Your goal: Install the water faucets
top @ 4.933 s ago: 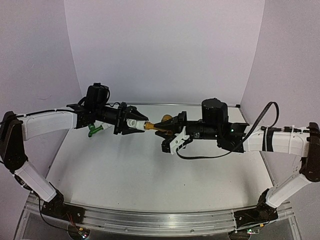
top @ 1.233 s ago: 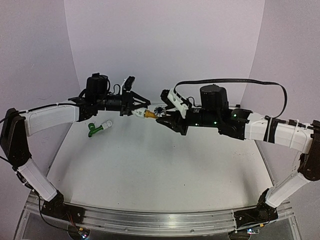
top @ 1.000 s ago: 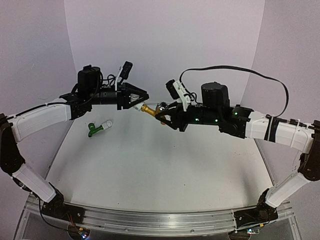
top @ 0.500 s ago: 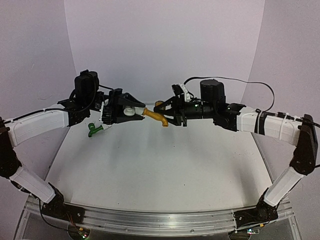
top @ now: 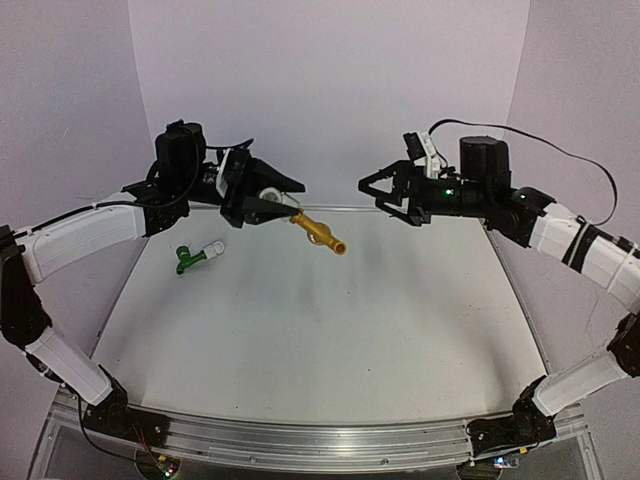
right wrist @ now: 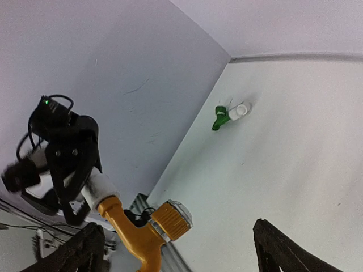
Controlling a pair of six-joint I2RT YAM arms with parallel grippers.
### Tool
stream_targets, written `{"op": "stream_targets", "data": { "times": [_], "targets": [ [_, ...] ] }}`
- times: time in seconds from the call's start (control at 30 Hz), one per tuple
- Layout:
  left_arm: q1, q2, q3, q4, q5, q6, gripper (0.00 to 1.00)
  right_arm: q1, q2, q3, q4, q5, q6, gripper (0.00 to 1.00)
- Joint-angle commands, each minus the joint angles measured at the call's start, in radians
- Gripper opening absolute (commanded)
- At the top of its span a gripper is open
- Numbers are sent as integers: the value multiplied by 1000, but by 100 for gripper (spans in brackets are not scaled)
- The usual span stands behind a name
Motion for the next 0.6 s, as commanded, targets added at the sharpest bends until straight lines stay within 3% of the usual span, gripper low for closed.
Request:
{"op": "stream_targets", "data": {
  "times": [0.0, 0.17, 0.27, 0.37, 0.57],
  "targets": [
    [-2, 78, 177, 46, -145, -855, 0, 9, -61, -36, -138, 189, -464, 95],
    [8, 82, 114, 44, -340, -1567, 0, 15, -42, -122, -66, 308, -723, 93],
    [25, 66, 20, 36, -378, -1890, 0, 53, -23, -161, -3, 390, -918, 93],
    [45, 56, -59, 17, -400, -2065, 0, 88, -14, -196, 67, 443, -1078, 95],
    [79, 49, -128, -107, -456, -2168, 0, 202, -47, -244, 198, 416, -1433, 98]
  ]
}}
